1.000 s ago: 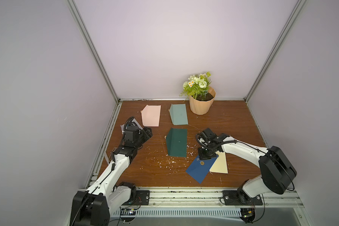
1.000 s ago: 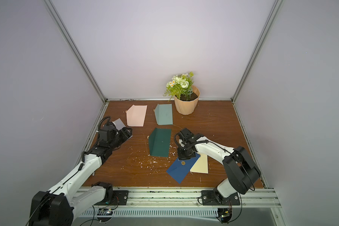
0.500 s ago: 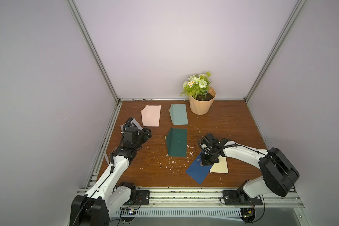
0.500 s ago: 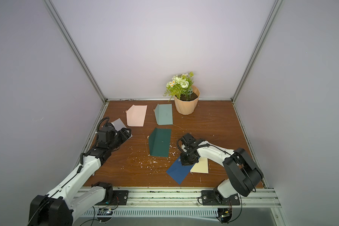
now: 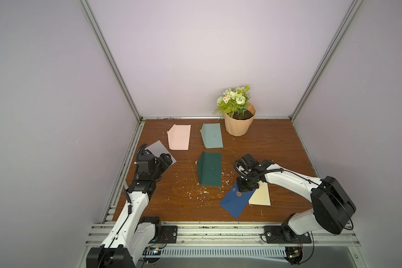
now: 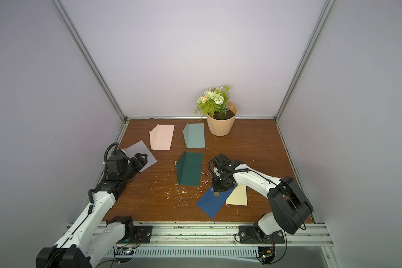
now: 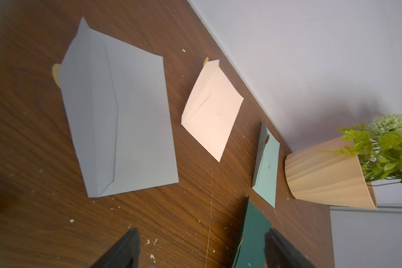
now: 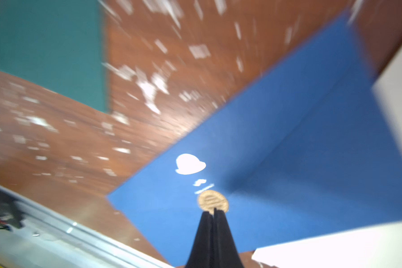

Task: Open the envelope
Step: Adjust the envelope at the center of the board.

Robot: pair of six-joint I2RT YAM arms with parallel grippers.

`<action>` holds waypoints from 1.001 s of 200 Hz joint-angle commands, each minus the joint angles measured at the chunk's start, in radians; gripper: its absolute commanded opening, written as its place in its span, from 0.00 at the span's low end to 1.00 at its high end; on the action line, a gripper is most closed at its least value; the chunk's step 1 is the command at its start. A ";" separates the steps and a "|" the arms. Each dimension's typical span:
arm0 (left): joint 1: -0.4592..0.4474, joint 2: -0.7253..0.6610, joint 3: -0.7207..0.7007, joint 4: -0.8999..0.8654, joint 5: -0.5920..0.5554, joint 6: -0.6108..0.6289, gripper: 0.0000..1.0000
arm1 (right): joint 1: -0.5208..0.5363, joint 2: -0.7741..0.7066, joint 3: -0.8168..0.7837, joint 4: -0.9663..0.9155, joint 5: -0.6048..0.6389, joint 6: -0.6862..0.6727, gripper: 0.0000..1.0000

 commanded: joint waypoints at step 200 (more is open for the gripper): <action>0.297 0.656 0.512 -0.285 0.163 0.228 0.84 | -0.011 -0.040 0.326 -0.054 0.175 -0.180 0.27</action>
